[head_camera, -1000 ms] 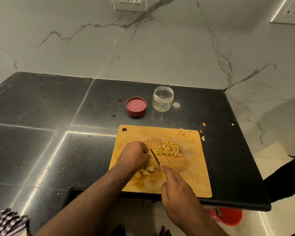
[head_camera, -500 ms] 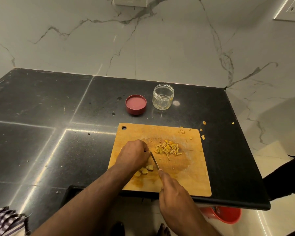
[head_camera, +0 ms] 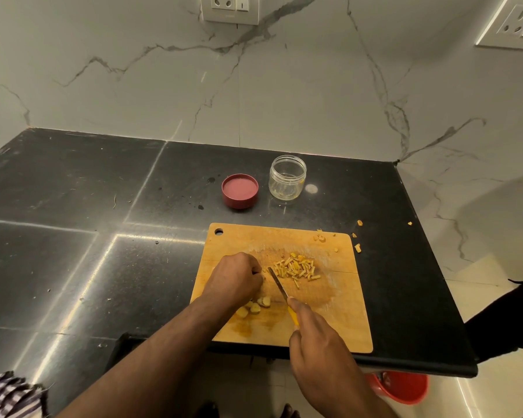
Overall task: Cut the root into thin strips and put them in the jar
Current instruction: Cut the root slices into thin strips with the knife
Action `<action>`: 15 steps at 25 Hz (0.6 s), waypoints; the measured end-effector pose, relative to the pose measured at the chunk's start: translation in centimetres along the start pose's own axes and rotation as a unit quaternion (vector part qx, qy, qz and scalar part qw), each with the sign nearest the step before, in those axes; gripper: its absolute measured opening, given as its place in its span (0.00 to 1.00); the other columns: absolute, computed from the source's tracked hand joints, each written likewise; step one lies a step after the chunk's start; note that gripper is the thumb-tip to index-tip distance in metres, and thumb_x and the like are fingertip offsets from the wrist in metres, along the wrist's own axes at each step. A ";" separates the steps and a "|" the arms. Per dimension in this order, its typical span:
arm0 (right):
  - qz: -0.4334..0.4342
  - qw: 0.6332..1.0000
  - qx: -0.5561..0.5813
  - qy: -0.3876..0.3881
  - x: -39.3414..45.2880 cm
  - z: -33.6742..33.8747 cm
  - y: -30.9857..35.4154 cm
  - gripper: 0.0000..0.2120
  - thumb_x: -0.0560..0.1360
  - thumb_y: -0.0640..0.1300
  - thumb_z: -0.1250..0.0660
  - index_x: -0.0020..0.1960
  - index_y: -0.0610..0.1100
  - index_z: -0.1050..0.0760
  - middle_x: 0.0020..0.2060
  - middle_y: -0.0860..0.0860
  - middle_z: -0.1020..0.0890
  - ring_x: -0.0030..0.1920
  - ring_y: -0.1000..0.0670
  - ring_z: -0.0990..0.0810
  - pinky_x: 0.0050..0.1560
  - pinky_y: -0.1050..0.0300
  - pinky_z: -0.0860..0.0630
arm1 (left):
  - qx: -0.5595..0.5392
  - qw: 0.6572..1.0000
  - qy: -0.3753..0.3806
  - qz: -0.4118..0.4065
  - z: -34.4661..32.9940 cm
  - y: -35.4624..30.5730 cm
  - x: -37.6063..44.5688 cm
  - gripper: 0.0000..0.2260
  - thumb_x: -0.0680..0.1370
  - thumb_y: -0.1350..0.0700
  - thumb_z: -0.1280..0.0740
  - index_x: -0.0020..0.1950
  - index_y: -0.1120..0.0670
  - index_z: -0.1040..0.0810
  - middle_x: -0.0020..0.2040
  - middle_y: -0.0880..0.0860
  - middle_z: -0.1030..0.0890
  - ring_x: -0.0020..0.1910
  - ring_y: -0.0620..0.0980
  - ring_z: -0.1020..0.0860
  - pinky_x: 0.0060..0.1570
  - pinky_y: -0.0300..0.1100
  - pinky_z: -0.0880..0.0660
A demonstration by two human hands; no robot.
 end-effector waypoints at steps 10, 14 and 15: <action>0.011 0.999 -0.020 0.027 2.0 -1.1 1.0 0.24 0.83 0.45 0.48 0.78 0.53 0.46 0.70 0.55 0.31 0.65 0.56 0.29 0.62 0.63 0.30 | 0.009 1.000 -0.027 0.004 -0.1 -0.1 -0.2 0.08 0.78 0.59 0.34 0.44 0.52 0.16 0.41 0.49 0.17 0.40 0.46 0.21 0.39 0.43 0.20; 0.010 0.999 -0.019 0.036 1.7 -1.3 0.9 0.24 0.83 0.44 0.47 0.78 0.52 0.46 0.71 0.54 0.32 0.65 0.56 0.29 0.61 0.65 0.32 | 0.012 0.999 -0.032 -0.002 -0.2 0.0 -0.3 0.08 0.78 0.58 0.34 0.45 0.52 0.15 0.41 0.49 0.17 0.39 0.46 0.20 0.41 0.45 0.19; 0.008 0.999 -0.014 0.037 1.4 -1.3 0.7 0.24 0.83 0.45 0.47 0.78 0.53 0.46 0.71 0.55 0.32 0.65 0.56 0.29 0.60 0.65 0.32 | 0.009 0.999 -0.033 -0.003 -0.2 0.0 -0.3 0.08 0.78 0.58 0.34 0.46 0.51 0.15 0.42 0.48 0.17 0.40 0.46 0.20 0.41 0.44 0.19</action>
Point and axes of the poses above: each hand's wrist, its own x-axis towards the middle knuckle, its own z-axis out of the back of the hand, y = z × x, the point moved 2 cm from there along x, towards the middle knuckle
